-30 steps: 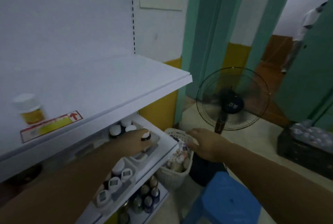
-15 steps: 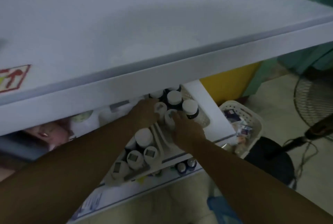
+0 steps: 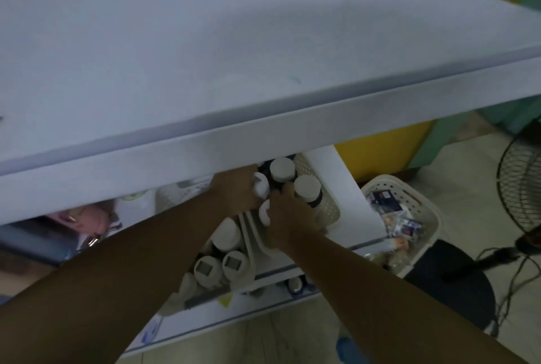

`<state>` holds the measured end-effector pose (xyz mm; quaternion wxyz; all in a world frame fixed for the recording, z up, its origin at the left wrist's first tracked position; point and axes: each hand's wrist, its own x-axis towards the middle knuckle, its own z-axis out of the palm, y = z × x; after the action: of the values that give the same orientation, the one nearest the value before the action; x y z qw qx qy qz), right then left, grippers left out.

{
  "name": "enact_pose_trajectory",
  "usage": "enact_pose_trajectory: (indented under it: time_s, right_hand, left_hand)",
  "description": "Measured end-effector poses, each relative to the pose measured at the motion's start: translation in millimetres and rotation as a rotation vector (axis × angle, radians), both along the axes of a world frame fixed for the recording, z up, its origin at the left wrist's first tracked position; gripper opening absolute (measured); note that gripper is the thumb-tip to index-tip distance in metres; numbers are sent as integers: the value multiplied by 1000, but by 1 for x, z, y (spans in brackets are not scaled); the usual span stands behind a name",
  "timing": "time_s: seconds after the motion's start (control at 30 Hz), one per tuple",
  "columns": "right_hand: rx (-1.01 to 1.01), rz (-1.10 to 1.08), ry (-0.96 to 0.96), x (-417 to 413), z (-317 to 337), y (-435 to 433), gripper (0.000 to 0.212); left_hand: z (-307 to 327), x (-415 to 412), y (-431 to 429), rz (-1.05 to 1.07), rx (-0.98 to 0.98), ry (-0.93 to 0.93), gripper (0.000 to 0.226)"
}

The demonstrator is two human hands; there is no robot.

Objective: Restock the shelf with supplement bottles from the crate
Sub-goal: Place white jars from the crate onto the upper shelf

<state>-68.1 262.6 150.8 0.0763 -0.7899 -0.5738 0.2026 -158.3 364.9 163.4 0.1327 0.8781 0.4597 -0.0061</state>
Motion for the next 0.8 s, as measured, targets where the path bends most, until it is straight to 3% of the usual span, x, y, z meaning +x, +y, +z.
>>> enact_pose_trajectory:
  time_s: [0.07,0.2,0.3,0.53,0.6,0.67,0.8]
  right_hand:
    - [26,27,34,1,5,-6,62]
    - [187,88,9,5,40,-18,57]
    - [212,143,30,4,71,-34,64]
    - [246,300,296,-51,134,-87,74]
    - [266,313,356,-78,161,-100,60]
    - [293,330,417,-110,188,-110,30]
    - [264,396,544,-178,236,-123,33]
  left_hand:
    - [18,-8,-4,5,-64,-87,28]
    - [58,-36,-22,-32,-84,-200,20]
    - [89,-69,-41,-8,-49,-218,44]
    - [156,-167,-110,-63,-248,-254,53]
    - [176,-205,-131,-57,-238,-249,45]
    - [199,-248,-151,-16,-244,-297,40]
    - [243,-331,-191,34,-320,-574,16]
